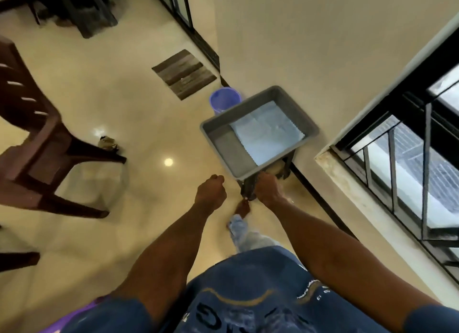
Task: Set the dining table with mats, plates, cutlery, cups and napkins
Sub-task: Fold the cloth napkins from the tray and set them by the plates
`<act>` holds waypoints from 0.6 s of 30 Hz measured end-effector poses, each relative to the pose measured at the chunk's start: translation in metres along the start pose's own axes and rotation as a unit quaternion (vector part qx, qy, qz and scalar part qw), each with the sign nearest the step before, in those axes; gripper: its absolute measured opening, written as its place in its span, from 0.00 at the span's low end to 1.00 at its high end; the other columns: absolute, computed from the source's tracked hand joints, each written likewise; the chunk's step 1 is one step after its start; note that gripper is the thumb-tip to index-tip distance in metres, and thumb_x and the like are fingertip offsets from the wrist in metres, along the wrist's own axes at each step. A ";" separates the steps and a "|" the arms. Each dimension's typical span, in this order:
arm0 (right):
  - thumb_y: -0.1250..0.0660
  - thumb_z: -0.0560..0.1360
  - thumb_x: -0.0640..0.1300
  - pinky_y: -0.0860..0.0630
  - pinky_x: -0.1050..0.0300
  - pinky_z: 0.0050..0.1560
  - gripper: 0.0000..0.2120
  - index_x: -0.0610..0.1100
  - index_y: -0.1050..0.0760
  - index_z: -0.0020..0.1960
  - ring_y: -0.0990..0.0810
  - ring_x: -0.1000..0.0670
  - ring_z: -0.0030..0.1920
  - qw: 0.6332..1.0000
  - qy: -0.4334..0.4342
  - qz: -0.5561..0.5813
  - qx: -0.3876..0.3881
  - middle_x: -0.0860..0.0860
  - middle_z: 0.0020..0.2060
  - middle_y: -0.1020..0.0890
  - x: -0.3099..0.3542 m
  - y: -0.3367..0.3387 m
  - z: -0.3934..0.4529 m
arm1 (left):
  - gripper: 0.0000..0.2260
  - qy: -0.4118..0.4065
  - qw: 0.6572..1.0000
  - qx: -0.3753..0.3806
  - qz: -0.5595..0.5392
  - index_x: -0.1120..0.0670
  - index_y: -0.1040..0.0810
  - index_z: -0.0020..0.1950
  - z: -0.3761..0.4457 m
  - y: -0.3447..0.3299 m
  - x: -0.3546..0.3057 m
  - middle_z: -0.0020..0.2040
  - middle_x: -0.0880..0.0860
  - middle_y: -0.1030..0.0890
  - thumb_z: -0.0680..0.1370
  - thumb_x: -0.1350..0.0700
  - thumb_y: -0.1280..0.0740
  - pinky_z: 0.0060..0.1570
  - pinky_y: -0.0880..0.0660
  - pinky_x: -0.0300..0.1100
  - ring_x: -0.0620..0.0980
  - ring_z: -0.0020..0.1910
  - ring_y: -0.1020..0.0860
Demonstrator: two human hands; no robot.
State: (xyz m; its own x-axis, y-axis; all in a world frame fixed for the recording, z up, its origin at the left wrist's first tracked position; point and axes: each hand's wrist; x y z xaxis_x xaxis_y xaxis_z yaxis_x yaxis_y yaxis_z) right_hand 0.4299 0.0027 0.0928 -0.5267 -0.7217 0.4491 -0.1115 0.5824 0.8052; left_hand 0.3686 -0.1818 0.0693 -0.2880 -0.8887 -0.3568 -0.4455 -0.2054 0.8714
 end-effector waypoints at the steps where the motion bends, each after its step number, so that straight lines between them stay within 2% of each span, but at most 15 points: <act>1: 0.38 0.74 0.39 0.22 0.47 0.50 0.11 0.37 0.22 0.54 0.20 0.37 0.53 1.000 -0.010 0.011 -0.001 0.40 0.52 0.19 0.002 0.001 0.019 | 0.13 -0.010 1.000 0.012 0.006 0.58 0.25 0.62 0.022 0.005 0.003 0.58 0.56 0.24 0.77 0.60 0.39 0.52 0.26 0.49 0.60 0.55 0.22; 6: 0.38 0.74 0.38 0.30 0.54 0.46 0.08 0.37 0.26 0.52 0.22 0.39 0.54 0.994 -0.095 0.046 0.010 0.40 0.52 0.22 0.014 0.014 0.103 | 0.18 -0.026 0.997 0.066 0.031 0.56 0.28 0.68 0.119 0.038 0.003 0.65 0.57 0.25 0.78 0.60 0.40 0.60 0.27 0.49 0.59 0.61 0.24; 8: 0.38 0.73 0.37 0.33 0.56 0.44 0.09 0.36 0.26 0.52 0.23 0.39 0.54 0.988 -0.137 0.070 0.005 0.40 0.52 0.23 0.016 0.021 0.131 | 0.17 -0.060 0.991 0.100 0.059 0.56 0.27 0.68 0.161 0.047 -0.004 0.66 0.57 0.25 0.79 0.59 0.40 0.60 0.26 0.51 0.59 0.62 0.24; 10: 0.38 0.73 0.36 0.34 0.56 0.43 0.07 0.37 0.26 0.50 0.23 0.41 0.53 0.986 -0.143 0.081 0.003 0.41 0.50 0.23 0.020 0.026 0.139 | 0.15 -0.079 0.988 0.116 0.070 0.56 0.27 0.66 0.182 0.057 -0.007 0.65 0.56 0.25 0.79 0.58 0.41 0.57 0.26 0.51 0.59 0.61 0.24; 12: 0.38 0.73 0.36 0.34 0.56 0.42 0.05 0.39 0.27 0.49 0.23 0.43 0.50 0.978 -0.180 0.102 -0.011 0.42 0.47 0.24 0.016 0.029 0.152 | 0.12 -0.106 0.983 0.131 0.068 0.57 0.25 0.62 0.215 0.062 -0.017 0.62 0.57 0.24 0.79 0.59 0.40 0.55 0.26 0.48 0.58 0.60 0.23; 14: 0.38 0.73 0.37 0.33 0.55 0.42 0.06 0.38 0.26 0.50 0.23 0.42 0.50 0.970 -0.215 0.111 -0.030 0.42 0.49 0.22 0.014 0.028 0.161 | 0.11 -0.140 0.975 0.153 0.076 0.59 0.24 0.60 0.238 0.065 -0.025 0.59 0.57 0.24 0.79 0.60 0.39 0.53 0.28 0.45 0.57 0.59 0.24; 18: 0.37 0.75 0.39 0.26 0.50 0.46 0.09 0.37 0.26 0.54 0.22 0.40 0.50 0.950 -0.281 0.133 -0.043 0.41 0.51 0.21 0.017 0.020 0.177 | 0.11 -0.165 0.962 0.198 0.092 0.57 0.24 0.59 0.284 0.070 -0.037 0.61 0.56 0.24 0.78 0.58 0.38 0.51 0.30 0.43 0.56 0.58 0.24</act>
State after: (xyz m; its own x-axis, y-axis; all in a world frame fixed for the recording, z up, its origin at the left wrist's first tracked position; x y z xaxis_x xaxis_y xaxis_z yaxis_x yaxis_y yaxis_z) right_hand 0.2703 0.0683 0.0476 -0.8957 -0.2260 0.3830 0.1449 0.6658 0.7319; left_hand 0.1077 -0.0469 0.0478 -0.6175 -0.7031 -0.3527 -0.6304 0.1741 0.7565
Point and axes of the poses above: each hand's wrist, its own z-axis towards the middle knuckle, its own y-axis out of the back of the hand, x = y × z
